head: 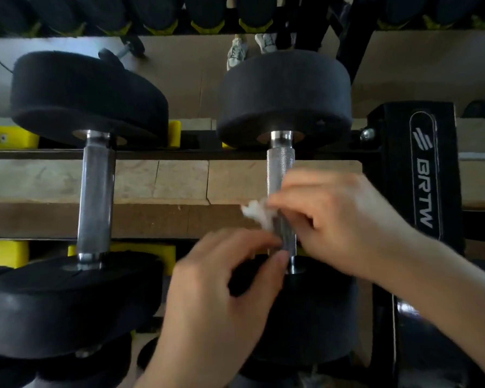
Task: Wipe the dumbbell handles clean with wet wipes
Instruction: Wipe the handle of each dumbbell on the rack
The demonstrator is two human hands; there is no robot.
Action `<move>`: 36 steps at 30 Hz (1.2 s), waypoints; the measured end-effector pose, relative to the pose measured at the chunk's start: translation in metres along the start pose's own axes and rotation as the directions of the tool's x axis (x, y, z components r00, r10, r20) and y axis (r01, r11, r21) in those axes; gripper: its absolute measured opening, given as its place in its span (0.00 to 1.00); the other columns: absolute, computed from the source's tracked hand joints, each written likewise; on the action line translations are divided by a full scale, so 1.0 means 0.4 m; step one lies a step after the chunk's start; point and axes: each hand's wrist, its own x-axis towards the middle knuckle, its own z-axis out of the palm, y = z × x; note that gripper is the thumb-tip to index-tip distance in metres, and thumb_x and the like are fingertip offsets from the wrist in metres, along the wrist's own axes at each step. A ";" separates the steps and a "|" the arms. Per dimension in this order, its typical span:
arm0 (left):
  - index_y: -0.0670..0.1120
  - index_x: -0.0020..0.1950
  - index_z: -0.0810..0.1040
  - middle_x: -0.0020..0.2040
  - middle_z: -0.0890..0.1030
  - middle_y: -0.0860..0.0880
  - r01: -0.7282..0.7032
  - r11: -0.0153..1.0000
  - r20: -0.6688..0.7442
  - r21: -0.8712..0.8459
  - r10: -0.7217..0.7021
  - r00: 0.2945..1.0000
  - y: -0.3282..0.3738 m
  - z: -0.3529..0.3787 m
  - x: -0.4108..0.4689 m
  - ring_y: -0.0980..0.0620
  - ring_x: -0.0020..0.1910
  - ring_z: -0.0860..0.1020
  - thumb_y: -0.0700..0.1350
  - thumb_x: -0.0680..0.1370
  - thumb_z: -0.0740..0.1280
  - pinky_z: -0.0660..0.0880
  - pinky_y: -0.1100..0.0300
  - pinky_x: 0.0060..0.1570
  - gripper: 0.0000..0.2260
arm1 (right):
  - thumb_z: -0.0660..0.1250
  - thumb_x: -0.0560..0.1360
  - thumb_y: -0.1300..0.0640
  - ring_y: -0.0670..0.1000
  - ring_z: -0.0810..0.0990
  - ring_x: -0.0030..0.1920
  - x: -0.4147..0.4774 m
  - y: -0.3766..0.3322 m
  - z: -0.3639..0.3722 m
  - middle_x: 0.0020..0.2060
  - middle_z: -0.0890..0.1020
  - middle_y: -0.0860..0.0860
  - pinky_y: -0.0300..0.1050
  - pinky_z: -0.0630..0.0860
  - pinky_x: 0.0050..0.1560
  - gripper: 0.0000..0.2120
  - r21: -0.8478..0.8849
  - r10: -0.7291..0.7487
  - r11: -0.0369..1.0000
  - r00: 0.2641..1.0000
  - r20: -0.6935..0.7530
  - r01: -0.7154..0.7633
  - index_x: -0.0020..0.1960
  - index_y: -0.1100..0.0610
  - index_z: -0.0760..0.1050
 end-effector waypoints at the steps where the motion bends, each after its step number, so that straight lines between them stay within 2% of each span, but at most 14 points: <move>1: 0.54 0.49 0.83 0.45 0.81 0.62 -0.043 0.999 -0.019 0.001 0.043 0.999 -0.005 0.010 -0.024 0.62 0.48 0.79 0.53 0.76 0.66 0.74 0.71 0.47 0.07 | 0.65 0.73 0.62 0.51 0.78 0.37 0.026 0.013 -0.002 0.40 0.79 0.50 0.51 0.78 0.34 0.07 -0.052 -0.012 0.999 0.998 -0.057 0.009 0.46 0.58 0.82; 4: 0.51 0.49 0.84 0.48 0.81 0.59 -0.105 0.994 -0.053 -0.041 0.102 0.993 -0.018 0.046 -0.072 0.57 0.51 0.77 0.58 0.78 0.64 0.75 0.60 0.50 0.13 | 0.66 0.73 0.65 0.52 0.80 0.40 0.052 0.025 0.002 0.42 0.81 0.52 0.52 0.78 0.36 0.08 -0.101 0.035 0.994 0.988 -0.152 -0.050 0.48 0.59 0.82; 8: 0.51 0.52 0.84 0.50 0.81 0.55 -0.127 0.990 -0.109 -0.057 0.121 0.987 -0.030 0.067 -0.087 0.54 0.52 0.76 0.60 0.77 0.66 0.74 0.54 0.52 0.15 | 0.63 0.76 0.56 0.47 0.78 0.35 -0.025 -0.032 0.002 0.40 0.80 0.49 0.44 0.77 0.34 0.10 -0.048 0.028 0.999 0.988 0.154 -0.021 0.53 0.55 0.82; 10: 0.51 0.51 0.85 0.49 0.81 0.54 -0.131 0.989 -0.135 -0.069 0.121 0.983 -0.032 0.071 -0.089 0.54 0.52 0.76 0.60 0.76 0.66 0.75 0.54 0.51 0.15 | 0.62 0.76 0.53 0.49 0.79 0.37 -0.008 -0.033 -0.020 0.40 0.81 0.50 0.45 0.78 0.37 0.12 -0.070 -0.010 0.997 0.959 0.282 0.031 0.53 0.54 0.82; 11: 0.51 0.51 0.85 0.49 0.81 0.55 -0.132 0.988 -0.141 -0.078 0.120 0.983 -0.031 0.072 -0.090 0.55 0.51 0.76 0.60 0.76 0.66 0.75 0.54 0.50 0.15 | 0.63 0.75 0.53 0.50 0.80 0.37 0.013 -0.022 -0.033 0.40 0.81 0.51 0.49 0.80 0.37 0.13 -0.118 -0.033 0.991 0.960 0.278 0.069 0.52 0.55 0.83; 13: 0.51 0.50 0.85 0.48 0.81 0.56 -0.132 0.988 -0.153 -0.085 0.118 0.981 -0.028 0.072 -0.091 0.55 0.51 0.76 0.60 0.76 0.66 0.75 0.54 0.49 0.15 | 0.66 0.75 0.56 0.53 0.82 0.38 0.057 0.015 -0.053 0.40 0.82 0.53 0.54 0.80 0.38 0.10 -0.206 -0.073 0.973 0.988 0.138 0.101 0.50 0.57 0.83; 16: 0.50 0.49 0.85 0.47 0.81 0.55 -0.129 0.988 -0.163 -0.081 0.115 0.980 -0.030 0.075 -0.092 0.55 0.50 0.77 0.58 0.76 0.67 0.75 0.53 0.49 0.14 | 0.68 0.74 0.56 0.53 0.82 0.41 0.045 0.026 -0.047 0.41 0.84 0.53 0.56 0.80 0.41 0.08 -0.122 0.019 0.992 1.000 0.006 -0.018 0.50 0.57 0.84; 20: 0.49 0.50 0.85 0.48 0.81 0.54 -0.141 0.988 -0.164 -0.065 0.129 0.978 -0.029 0.076 -0.094 0.54 0.50 0.77 0.57 0.77 0.66 0.75 0.52 0.48 0.14 | 0.70 0.74 0.59 0.48 0.80 0.39 -0.034 -0.028 -0.010 0.39 0.81 0.49 0.49 0.80 0.40 0.05 -0.044 -0.007 0.999 0.970 0.244 0.019 0.48 0.56 0.83; 21: 0.49 0.50 0.85 0.48 0.81 0.54 -0.140 0.988 -0.159 -0.062 0.128 0.979 -0.029 0.075 -0.094 0.54 0.50 0.77 0.57 0.77 0.66 0.75 0.52 0.48 0.14 | 0.71 0.73 0.61 0.47 0.79 0.39 -0.022 -0.024 -0.015 0.39 0.82 0.49 0.48 0.79 0.41 0.05 -0.045 -0.026 0.998 0.969 0.244 0.038 0.48 0.56 0.83; 26: 0.51 0.51 0.84 0.49 0.80 0.56 -0.114 0.992 -0.111 -0.054 0.107 0.988 -0.025 0.068 -0.094 0.55 0.52 0.76 0.58 0.77 0.64 0.74 0.53 0.48 0.14 | 0.69 0.75 0.59 0.40 0.78 0.39 0.047 0.030 -0.027 0.41 0.81 0.45 0.42 0.78 0.46 0.12 0.008 0.104 0.995 0.994 -0.039 -0.104 0.59 0.52 0.80; 28: 0.51 0.51 0.84 0.49 0.80 0.57 -0.113 0.992 -0.100 -0.046 0.108 0.989 -0.024 0.066 -0.093 0.55 0.52 0.76 0.59 0.78 0.64 0.75 0.53 0.48 0.14 | 0.66 0.75 0.62 0.46 0.78 0.44 0.026 0.030 -0.006 0.46 0.80 0.50 0.46 0.79 0.47 0.12 -0.051 0.068 0.996 0.987 -0.145 -0.076 0.56 0.57 0.81; 31: 0.51 0.51 0.84 0.49 0.80 0.56 -0.117 0.992 -0.091 -0.052 0.112 0.990 -0.026 0.065 -0.091 0.54 0.52 0.76 0.59 0.77 0.64 0.75 0.52 0.48 0.15 | 0.63 0.72 0.65 0.54 0.78 0.45 0.000 0.020 0.017 0.47 0.79 0.57 0.51 0.79 0.43 0.13 -0.208 -0.016 0.977 0.972 -0.236 -0.034 0.54 0.63 0.82; 33: 0.51 0.51 0.84 0.49 0.80 0.56 -0.125 0.990 -0.096 -0.058 0.119 0.988 -0.027 0.067 -0.090 0.53 0.52 0.77 0.59 0.77 0.64 0.75 0.51 0.48 0.15 | 0.62 0.72 0.66 0.55 0.79 0.45 -0.001 0.016 0.017 0.48 0.79 0.57 0.52 0.79 0.42 0.14 -0.235 -0.044 0.972 0.968 -0.245 -0.016 0.55 0.62 0.81; 36: 0.50 0.51 0.84 0.49 0.80 0.55 -0.136 0.989 -0.104 -0.059 0.130 0.986 -0.029 0.070 -0.088 0.53 0.51 0.77 0.58 0.77 0.65 0.75 0.50 0.47 0.14 | 0.61 0.74 0.62 0.55 0.76 0.49 -0.023 0.004 0.018 0.52 0.77 0.58 0.48 0.78 0.45 0.13 -0.234 -0.088 0.970 0.991 -0.097 0.064 0.54 0.61 0.81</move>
